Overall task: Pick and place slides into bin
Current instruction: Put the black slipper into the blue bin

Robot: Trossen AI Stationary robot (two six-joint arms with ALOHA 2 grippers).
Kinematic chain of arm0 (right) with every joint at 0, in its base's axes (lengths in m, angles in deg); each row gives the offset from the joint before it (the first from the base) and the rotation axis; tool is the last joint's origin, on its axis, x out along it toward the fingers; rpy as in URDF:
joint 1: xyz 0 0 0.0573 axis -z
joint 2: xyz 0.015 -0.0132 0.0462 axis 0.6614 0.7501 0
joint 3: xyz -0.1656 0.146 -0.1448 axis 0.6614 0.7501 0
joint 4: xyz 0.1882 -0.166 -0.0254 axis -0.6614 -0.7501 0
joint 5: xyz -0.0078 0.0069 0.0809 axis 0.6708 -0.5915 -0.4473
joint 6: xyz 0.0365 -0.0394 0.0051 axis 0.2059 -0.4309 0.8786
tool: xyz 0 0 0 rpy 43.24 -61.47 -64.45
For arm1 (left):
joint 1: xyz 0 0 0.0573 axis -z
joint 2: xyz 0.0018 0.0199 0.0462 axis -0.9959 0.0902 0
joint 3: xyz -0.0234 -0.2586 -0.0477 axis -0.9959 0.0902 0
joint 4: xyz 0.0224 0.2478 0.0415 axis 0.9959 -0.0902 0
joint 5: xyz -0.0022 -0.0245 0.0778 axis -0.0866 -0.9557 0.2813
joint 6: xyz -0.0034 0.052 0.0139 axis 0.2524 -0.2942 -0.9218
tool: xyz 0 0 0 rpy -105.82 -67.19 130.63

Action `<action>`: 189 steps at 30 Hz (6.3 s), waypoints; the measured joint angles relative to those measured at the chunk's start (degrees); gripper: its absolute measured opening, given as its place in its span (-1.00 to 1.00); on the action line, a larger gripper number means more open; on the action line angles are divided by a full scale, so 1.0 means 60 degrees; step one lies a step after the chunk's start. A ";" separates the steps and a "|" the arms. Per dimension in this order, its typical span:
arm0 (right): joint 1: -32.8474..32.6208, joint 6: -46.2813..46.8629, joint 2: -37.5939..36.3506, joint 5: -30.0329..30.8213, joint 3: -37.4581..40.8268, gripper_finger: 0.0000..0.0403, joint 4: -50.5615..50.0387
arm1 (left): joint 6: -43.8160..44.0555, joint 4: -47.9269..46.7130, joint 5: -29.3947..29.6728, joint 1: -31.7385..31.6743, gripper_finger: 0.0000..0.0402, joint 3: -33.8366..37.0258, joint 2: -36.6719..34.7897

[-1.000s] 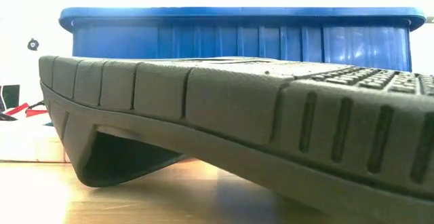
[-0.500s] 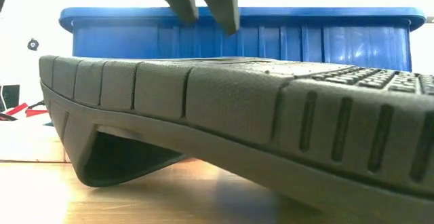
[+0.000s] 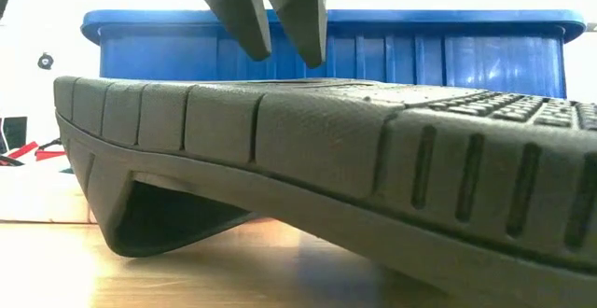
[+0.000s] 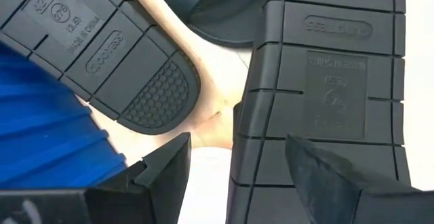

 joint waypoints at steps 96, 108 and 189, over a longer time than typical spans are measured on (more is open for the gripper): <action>-0.0004 -0.0410 0.0007 -0.0253 0.0102 -0.15 -0.0270 | 0.0543 0.0675 -0.2712 -0.0557 0.11 0.1642 0.0095; -0.0004 -0.0409 0.0007 -0.0285 0.0102 -0.15 -0.0229 | 0.0976 0.1342 -0.2522 -0.0510 0.07 0.2251 0.0091; -0.0091 -0.0410 -0.0080 -0.1421 0.0102 -0.15 -0.0136 | 0.1305 -0.0063 -0.1691 -0.0396 0.34 0.0409 -0.1268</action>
